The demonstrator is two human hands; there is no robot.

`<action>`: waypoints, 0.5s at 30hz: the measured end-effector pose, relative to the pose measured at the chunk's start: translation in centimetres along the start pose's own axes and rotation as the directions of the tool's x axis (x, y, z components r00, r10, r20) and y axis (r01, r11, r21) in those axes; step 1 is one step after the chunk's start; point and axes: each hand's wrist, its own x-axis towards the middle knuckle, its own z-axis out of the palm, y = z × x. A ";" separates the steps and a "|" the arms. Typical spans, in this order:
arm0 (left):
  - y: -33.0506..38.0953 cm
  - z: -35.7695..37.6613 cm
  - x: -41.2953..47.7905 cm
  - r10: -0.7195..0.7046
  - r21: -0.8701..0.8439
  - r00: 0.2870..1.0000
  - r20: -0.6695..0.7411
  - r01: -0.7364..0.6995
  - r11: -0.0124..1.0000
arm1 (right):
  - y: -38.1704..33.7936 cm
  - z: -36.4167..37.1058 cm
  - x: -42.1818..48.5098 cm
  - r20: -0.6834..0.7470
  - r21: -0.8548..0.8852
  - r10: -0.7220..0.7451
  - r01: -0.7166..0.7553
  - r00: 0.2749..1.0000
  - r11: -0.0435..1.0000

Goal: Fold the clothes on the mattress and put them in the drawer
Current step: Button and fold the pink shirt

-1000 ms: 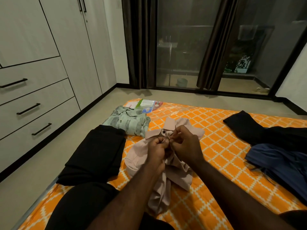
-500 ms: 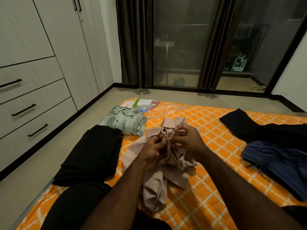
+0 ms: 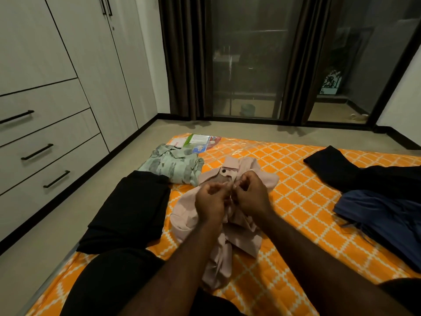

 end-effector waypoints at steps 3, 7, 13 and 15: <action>-0.6 0.3 -0.6 0.102 0.139 0.995 -0.009 -0.100 0.985 | 0.1 1.7 -1.0 -0.111 -0.070 -0.068 0.060 0.991 0.996; -0.2 0.4 -0.5 0.215 0.284 0.976 -0.045 -0.194 0.939 | 0.6 1.9 -0.9 -0.133 -0.067 -0.032 0.023 0.991 0.997; -0.4 0.3 0.7 -0.022 0.098 0.993 0.116 0.011 0.995 | -0.4 -0.5 1.0 0.275 0.326 0.289 -0.372 0.917 0.869; -0.1 0.3 0.7 -0.058 0.040 0.970 0.237 0.050 0.998 | -0.6 -1.8 1.4 0.368 0.333 0.317 -0.443 0.874 0.832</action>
